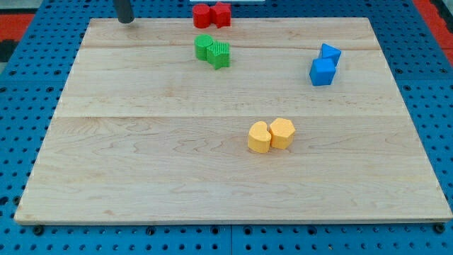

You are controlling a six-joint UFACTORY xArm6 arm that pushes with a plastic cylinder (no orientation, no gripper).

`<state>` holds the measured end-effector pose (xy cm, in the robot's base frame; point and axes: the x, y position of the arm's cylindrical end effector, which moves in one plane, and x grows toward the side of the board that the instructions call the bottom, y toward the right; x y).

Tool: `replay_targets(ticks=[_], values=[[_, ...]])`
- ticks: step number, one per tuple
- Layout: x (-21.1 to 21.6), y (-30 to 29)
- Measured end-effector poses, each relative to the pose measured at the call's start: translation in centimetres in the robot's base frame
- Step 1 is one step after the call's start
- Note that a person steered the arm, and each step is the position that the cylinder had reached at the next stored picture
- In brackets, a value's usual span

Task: Separate the green blocks

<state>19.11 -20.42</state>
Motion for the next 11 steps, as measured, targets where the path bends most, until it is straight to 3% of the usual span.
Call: replay_targets(ticks=[2, 3, 4, 7, 8, 9, 11], values=[[0.0, 1.8], [1.0, 7.8], [5.9, 13.2], [8.7, 22.8], [8.9, 23.4], [10.6, 19.7], [10.4, 7.6]])
